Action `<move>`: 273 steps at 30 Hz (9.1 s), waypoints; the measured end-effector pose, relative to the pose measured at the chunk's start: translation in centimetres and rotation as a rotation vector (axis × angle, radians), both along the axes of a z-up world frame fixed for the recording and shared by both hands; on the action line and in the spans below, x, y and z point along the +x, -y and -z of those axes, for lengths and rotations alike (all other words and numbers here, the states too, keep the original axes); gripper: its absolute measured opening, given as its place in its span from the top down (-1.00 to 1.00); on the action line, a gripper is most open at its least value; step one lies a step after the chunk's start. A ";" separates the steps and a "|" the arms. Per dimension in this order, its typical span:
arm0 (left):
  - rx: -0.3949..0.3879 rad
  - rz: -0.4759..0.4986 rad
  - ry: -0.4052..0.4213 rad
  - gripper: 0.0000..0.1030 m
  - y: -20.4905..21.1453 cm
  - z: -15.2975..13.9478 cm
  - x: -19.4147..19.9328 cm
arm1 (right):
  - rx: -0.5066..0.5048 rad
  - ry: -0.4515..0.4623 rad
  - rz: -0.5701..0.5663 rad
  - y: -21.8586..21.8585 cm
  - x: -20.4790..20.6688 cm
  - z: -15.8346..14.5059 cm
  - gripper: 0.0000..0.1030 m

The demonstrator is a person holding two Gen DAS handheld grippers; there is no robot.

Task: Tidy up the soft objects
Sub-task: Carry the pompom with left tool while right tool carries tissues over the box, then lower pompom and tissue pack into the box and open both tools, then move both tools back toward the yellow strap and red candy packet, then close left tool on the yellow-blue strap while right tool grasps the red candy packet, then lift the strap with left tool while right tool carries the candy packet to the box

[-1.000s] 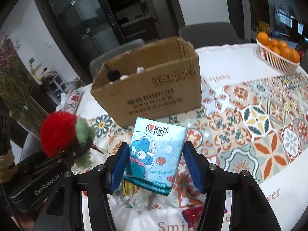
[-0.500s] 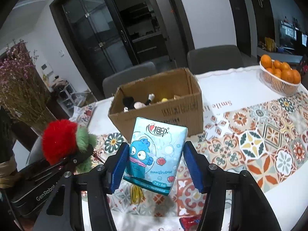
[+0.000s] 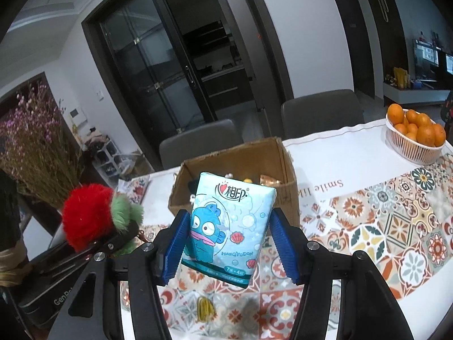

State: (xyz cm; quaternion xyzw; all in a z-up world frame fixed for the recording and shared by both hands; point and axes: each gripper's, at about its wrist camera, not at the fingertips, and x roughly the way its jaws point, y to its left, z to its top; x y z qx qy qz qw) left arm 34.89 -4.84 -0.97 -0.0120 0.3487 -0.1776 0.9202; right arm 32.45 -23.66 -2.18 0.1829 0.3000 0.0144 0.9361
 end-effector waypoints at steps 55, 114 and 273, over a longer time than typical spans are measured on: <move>0.155 0.051 -0.072 0.27 8.6 2.1 16.0 | -0.084 -0.149 -0.169 4.9 17.2 0.4 -0.15; 0.131 -0.039 -0.086 -0.35 2.4 0.6 4.5 | -0.104 -0.153 -0.013 1.1 4.0 -0.7 -0.36; 0.058 -0.070 0.042 0.42 0.3 2.7 -5.3 | -0.029 -0.058 -0.047 -0.1 -3.8 2.8 0.30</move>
